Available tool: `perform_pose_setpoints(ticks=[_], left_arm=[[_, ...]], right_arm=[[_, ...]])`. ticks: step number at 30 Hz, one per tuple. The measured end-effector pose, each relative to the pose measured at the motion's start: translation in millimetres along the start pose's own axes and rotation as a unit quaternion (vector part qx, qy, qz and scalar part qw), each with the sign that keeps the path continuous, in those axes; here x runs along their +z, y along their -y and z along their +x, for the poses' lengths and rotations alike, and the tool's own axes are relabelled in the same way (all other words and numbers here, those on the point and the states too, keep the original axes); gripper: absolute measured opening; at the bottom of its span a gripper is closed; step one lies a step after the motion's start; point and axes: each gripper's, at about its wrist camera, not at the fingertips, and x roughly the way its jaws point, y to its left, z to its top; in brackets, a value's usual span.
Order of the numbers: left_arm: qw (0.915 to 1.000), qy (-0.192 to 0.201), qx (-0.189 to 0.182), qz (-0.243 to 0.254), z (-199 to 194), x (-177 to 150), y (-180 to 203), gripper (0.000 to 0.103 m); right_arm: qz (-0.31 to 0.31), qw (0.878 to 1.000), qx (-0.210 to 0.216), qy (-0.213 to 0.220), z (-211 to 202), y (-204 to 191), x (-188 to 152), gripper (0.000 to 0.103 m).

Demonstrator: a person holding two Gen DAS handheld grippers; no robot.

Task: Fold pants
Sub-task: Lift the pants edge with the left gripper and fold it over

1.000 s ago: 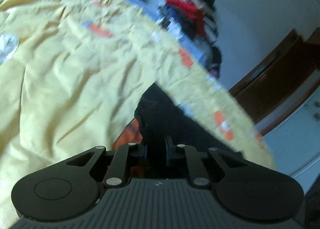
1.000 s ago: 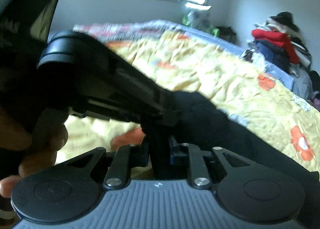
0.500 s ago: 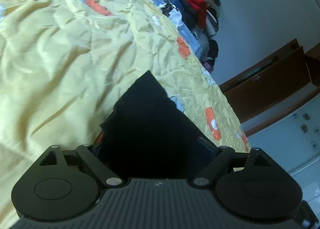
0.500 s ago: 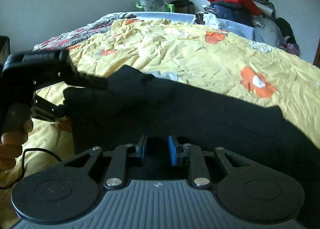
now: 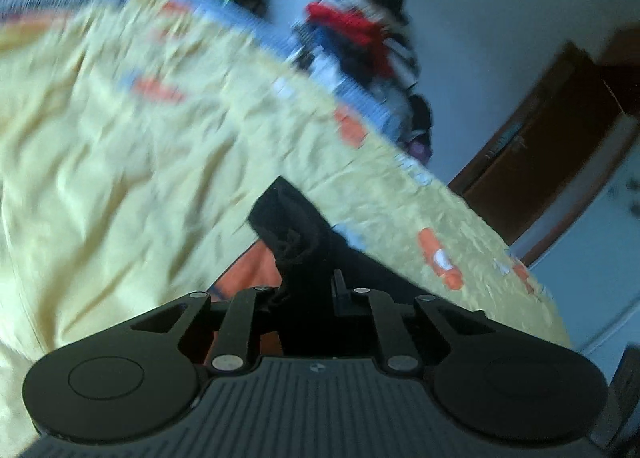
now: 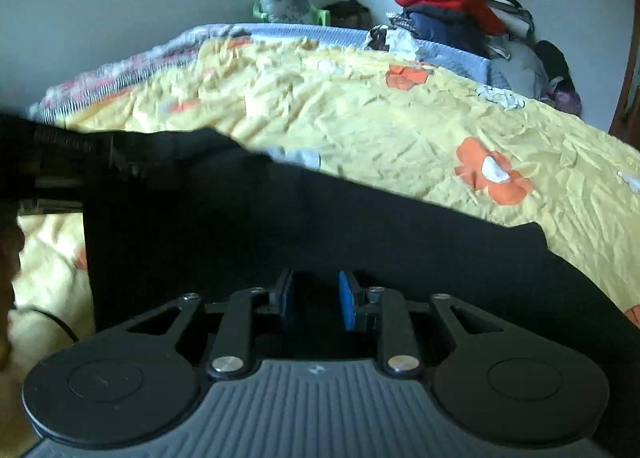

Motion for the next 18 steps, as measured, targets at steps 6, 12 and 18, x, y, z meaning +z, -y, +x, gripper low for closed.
perform_pose_setpoints(ticks=[6,12,18], left_arm=[[0.9906,0.065,-0.04,0.114,-39.5,-6.4,73.3,0.014],[0.9805,0.069,-0.084,0.164,-46.7,-25.8,140.0,0.014],[0.9674,0.048,-0.138,0.207,-41.4,-56.8,207.7,0.015]], right_arm=[[0.073,0.993,0.064,0.061,-28.8,22.0,10.4,0.024],[0.138,0.974,0.124,0.132,-70.5,46.7,5.1,0.024],[0.192,0.961,0.106,0.167,-120.2,98.4,-22.3,0.024]])
